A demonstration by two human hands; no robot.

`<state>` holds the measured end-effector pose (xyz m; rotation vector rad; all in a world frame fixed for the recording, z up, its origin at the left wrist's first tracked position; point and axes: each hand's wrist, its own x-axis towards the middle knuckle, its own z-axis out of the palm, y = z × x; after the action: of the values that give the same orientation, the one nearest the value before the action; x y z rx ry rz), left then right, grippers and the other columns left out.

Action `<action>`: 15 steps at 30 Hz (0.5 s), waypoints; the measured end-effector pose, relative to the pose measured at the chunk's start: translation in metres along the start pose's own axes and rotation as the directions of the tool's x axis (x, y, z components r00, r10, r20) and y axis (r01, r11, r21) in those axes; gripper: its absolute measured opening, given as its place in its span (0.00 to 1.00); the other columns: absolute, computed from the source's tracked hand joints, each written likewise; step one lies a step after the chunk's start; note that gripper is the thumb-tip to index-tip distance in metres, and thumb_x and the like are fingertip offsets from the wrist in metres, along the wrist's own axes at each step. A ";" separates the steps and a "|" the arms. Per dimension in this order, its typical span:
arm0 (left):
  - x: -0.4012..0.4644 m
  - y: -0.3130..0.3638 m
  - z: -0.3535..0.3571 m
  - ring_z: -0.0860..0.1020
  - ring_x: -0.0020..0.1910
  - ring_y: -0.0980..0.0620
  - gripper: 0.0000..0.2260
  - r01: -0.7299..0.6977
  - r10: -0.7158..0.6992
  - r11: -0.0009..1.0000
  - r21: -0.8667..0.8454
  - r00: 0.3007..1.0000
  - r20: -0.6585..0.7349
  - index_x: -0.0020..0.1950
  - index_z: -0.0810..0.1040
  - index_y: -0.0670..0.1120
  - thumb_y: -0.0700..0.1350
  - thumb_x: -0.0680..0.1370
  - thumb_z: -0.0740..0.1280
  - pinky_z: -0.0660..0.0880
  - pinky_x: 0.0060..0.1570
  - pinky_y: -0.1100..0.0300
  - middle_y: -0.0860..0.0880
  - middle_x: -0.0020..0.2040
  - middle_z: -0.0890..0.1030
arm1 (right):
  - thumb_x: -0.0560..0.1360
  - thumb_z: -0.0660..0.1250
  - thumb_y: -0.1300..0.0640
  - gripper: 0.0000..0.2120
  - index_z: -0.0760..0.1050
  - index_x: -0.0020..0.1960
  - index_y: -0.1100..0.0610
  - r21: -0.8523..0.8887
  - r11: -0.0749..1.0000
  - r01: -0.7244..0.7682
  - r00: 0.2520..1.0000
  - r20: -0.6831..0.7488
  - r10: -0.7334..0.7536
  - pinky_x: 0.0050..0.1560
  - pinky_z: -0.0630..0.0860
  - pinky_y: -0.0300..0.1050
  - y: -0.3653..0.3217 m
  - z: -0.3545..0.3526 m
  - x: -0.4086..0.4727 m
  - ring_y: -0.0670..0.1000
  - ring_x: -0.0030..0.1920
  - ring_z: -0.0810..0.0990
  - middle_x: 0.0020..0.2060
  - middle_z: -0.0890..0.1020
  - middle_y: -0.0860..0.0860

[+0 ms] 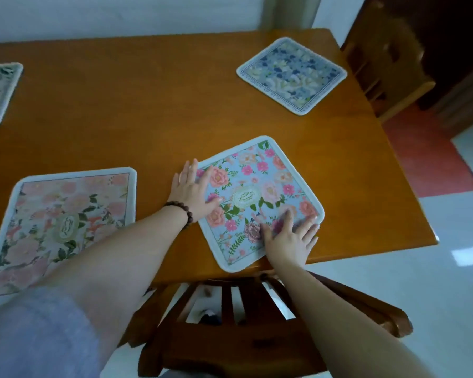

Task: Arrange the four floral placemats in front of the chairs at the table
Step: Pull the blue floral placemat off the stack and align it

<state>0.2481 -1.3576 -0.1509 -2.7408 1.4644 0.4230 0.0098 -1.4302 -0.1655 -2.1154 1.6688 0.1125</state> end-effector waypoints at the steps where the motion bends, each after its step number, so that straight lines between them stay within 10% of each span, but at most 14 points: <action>1: 0.007 -0.001 0.000 0.40 0.76 0.43 0.39 0.002 -0.002 1.000 0.015 1.000 0.019 0.77 0.42 0.56 0.68 0.74 0.57 0.45 0.72 0.41 0.43 0.78 0.39 | 0.73 0.52 0.29 0.40 0.44 0.77 0.47 0.004 0.999 -0.047 0.999 0.011 0.047 0.73 0.39 0.61 0.001 0.003 -0.003 0.64 0.75 0.36 0.75 0.38 0.64; 15: 0.028 -0.015 0.005 0.45 0.76 0.44 0.43 0.035 -0.037 0.999 0.012 0.985 0.169 0.77 0.45 0.58 0.73 0.70 0.59 0.50 0.72 0.45 0.44 0.78 0.45 | 0.70 0.57 0.28 0.44 0.42 0.77 0.46 0.001 0.999 -0.047 0.998 0.039 0.047 0.72 0.35 0.58 0.013 0.002 0.005 0.62 0.74 0.34 0.75 0.39 0.65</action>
<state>0.2739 -1.3713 -0.1642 -2.6443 1.3707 0.6292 -0.0007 -1.4367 -0.1724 -2.0600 1.6957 0.1651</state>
